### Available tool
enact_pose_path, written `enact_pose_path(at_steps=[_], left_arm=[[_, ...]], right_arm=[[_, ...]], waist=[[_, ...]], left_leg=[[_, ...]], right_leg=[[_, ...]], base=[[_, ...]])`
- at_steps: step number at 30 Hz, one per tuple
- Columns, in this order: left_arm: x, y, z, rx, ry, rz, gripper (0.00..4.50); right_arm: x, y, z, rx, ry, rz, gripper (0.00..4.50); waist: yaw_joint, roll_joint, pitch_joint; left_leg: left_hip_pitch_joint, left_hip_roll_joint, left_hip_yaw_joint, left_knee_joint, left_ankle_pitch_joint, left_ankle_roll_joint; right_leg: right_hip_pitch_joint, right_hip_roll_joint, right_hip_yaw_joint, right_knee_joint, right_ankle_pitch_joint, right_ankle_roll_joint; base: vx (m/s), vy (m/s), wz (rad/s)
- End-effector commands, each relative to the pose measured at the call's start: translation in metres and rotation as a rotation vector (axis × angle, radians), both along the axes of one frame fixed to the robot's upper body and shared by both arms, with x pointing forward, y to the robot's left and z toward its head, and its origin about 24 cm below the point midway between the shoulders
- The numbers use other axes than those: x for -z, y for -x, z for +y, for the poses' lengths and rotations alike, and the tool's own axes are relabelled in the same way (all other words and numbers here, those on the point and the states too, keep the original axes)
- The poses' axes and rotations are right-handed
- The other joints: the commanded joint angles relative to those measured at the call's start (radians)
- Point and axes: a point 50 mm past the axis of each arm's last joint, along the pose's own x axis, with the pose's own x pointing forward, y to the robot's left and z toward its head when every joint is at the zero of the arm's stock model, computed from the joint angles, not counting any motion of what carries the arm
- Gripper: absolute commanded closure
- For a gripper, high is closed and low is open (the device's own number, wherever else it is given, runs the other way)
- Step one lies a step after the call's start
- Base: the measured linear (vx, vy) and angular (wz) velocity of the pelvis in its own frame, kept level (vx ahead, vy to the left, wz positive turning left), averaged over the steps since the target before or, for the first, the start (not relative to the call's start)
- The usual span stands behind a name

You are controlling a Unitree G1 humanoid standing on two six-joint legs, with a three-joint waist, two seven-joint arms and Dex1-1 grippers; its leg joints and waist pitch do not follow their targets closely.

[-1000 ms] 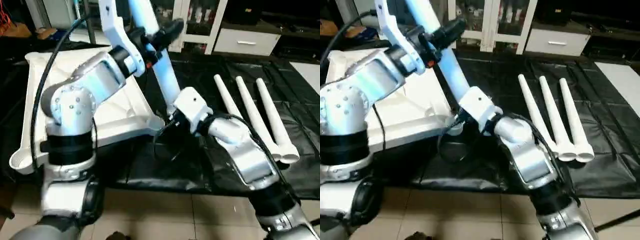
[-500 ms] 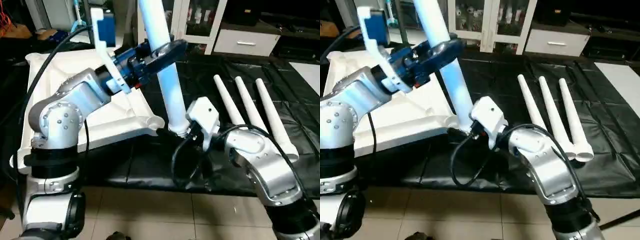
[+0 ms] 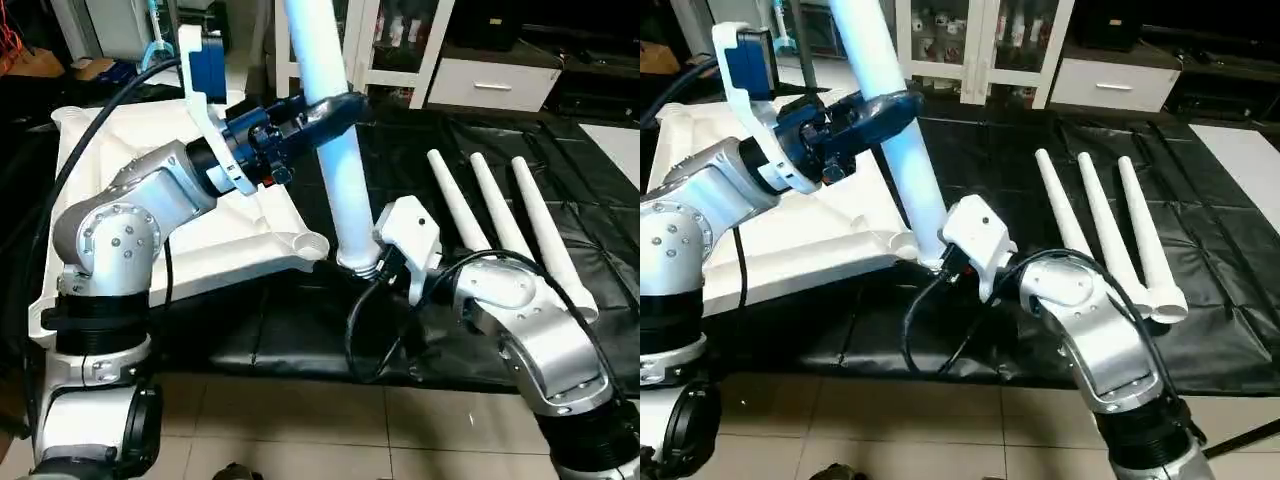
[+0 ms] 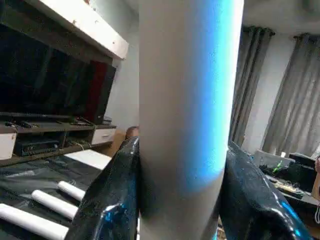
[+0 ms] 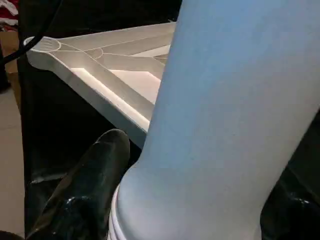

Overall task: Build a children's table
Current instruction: Pick table leg

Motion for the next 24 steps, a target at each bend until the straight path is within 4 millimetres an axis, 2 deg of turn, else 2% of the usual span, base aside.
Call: enact_pose_path(at_steps=[1,2,5,6,8,13,15,16,17,18,19,20,21,22,23,24], left_arm=[[0.0,-0.002,0.0,-0.028,-0.017,-0.012,2.68],[0.001,-0.003,0.0,-0.031,-0.016,-0.012,2.69],[-0.001,-0.005,0.001,-0.055,0.002,-0.011,2.7],[-0.002,-0.006,0.001,-0.068,0.008,-0.011,2.71],[-0.003,-0.006,0.001,-0.076,0.013,-0.012,2.71],[-0.005,-0.01,0.0,-0.137,0.015,-0.01,2.71],[-0.006,-0.015,0.0,-0.197,-0.001,-0.009,2.72],[-0.005,-0.022,0.002,-0.288,-0.014,0.009,2.72],[-0.005,-0.024,0.003,-0.309,-0.017,0.011,2.72],[-0.005,-0.029,0.004,-0.374,-0.024,0.019,2.72],[-0.005,-0.035,0.007,-0.451,-0.022,0.046,2.72],[-0.004,-0.038,0.009,-0.486,-0.018,0.065,2.72],[-0.004,-0.039,0.01,-0.507,-0.012,0.075,2.72],[-0.007,-0.048,0.017,-0.617,0.033,0.133,2.72],[-0.007,-0.048,0.017,-0.617,0.033,0.133,2.72],[-0.011,-0.05,0.019,-0.659,0.066,0.141,2.72]], right_arm=[[-0.003,0.001,0.0,0.004,0.006,-0.019,1.72],[-0.003,0.001,0.0,0.003,0.006,-0.02,1.72],[-0.004,0.0,0.0,0.006,0.012,-0.028,1.72],[-0.004,-0.001,0.0,0.015,0.018,-0.038,1.37],[-0.004,-0.002,-0.001,0.029,0.023,-0.047,1.02],[-0.012,-0.01,-0.002,0.11,0.0,-0.125,0.66],[-0.018,-0.014,-0.003,0.155,-0.013,-0.181,0.49],[-0.025,-0.019,-0.003,0.206,-0.044,-0.224,0.49],[-0.025,-0.019,-0.003,0.212,-0.049,-0.23,0.43],[-0.028,-0.021,-0.003,0.228,-0.063,-0.244,0.33],[-0.029,-0.021,-0.002,0.241,-0.067,-0.262,0.33],[-0.03,-0.021,-0.001,0.249,-0.065,-0.272,0.09],[-0.03,-0.021,0.0,0.245,-0.066,-0.271,0.03],[-0.027,-0.016,0.008,0.213,-0.068,-0.264,0.03],[-0.027,-0.016,0.008,0.213,-0.068,-0.264,0.01],[-0.022,-0.009,0.016,0.164,-0.061,-0.243,0.0]], waist=[[-0.002,0.018,-0.073],[-0.001,0.015,-0.074],[-0.002,0.017,-0.074],[-0.002,0.017,-0.074],[-0.002,0.016,-0.074],[-0.003,0.014,-0.074],[-0.004,0.014,-0.074],[-0.005,0.014,-0.074],[-0.005,0.016,-0.074],[-0.006,0.013,-0.076],[-0.005,0.014,-0.074],[-0.004,0.014,-0.075],[-0.004,0.013,-0.076],[-0.005,0.013,-0.078],[-0.005,0.012,-0.078],[-0.004,0.01,-0.078]], left_leg=[[0.028,0.034,-0.011,-0.078,-0.173,-0.061],[0.029,0.035,-0.011,-0.078,-0.167,-0.059],[0.029,0.035,-0.01,-0.078,-0.164,-0.058],[0.028,0.036,-0.011,-0.078,-0.163,-0.059],[0.028,0.035,-0.011,-0.078,-0.163,-0.058],[0.028,0.035,-0.011,-0.077,-0.16,-0.063],[0.028,0.035,-0.01,-0.077,-0.157,-0.065],[0.028,0.034,-0.011,-0.077,-0.154,-0.066],[0.029,0.035,-0.01,-0.077,-0.157,-0.067],[0.03,0.033,-0.01,-0.076,-0.162,-0.067],[0.029,0.033,-0.012,-0.077,-0.166,-0.067],[0.028,0.035,-0.013,-0.077,-0.161,-0.071],[0.028,0.033,-0.012,-0.076,-0.15,-0.071],[0.026,0.032,-0.012,-0.074,-0.137,-0.068],[0.026,0.032,-0.013,-0.073,-0.133,-0.065],[0.025,0.031,-0.013,-0.073,-0.125,-0.055]], right_leg=[[0.036,-0.057,0.032,-0.067,-0.031,-0.222],[0.036,-0.057,0.032,-0.066,-0.028,-0.223],[0.035,-0.057,0.032,-0.066,-0.02,-0.225],[0.036,-0.057,0.032,-0.065,-0.017,-0.227],[0.038,-0.058,0.032,-0.065,-0.018,-0.226],[0.036,-0.058,0.033,-0.067,-0.032,-0.218],[0.035,-0.057,0.033,-0.067,-0.028,-0.214],[0.036,-0.056,0.033,-0.067,-0.025,-0.21],[0.032,-0.057,0.033,-0.068,-0.028,-0.208],[0.035,-0.056,0.033,-0.068,-0.031,-0.202],[0.036,-0.056,0.033,-0.068,-0.037,-0.196],[0.038,-0.057,0.033,-0.067,-0.031,-0.194],[0.038,-0.056,0.033,-0.067,-0.012,-0.193],[0.04,-0.054,0.033,-0.063,0.023,-0.198],[0.042,-0.055,0.032,-0.063,0.034,-0.2],[0.044,-0.056,0.032,-0.063,0.043,-0.202]], base=[[0.0,0.0,0.0],[0.0,0.0,0.0],[0.0,0.0,0.0],[0.0,0.0,0.0],[0.0,0.0,0.0],[0.0,0.0,0.0],[0.0,0.0,0.0],[0.0,0.0,0.0],[0.0,0.0,0.0],[0.0,0.0,0.0],[0.0,0.0,0.0],[0.0,0.0,0.0],[0.0,0.0,0.0],[0.0,0.0,0.0],[0.0,0.0,0.0],[0.0,0.0,0.0]])
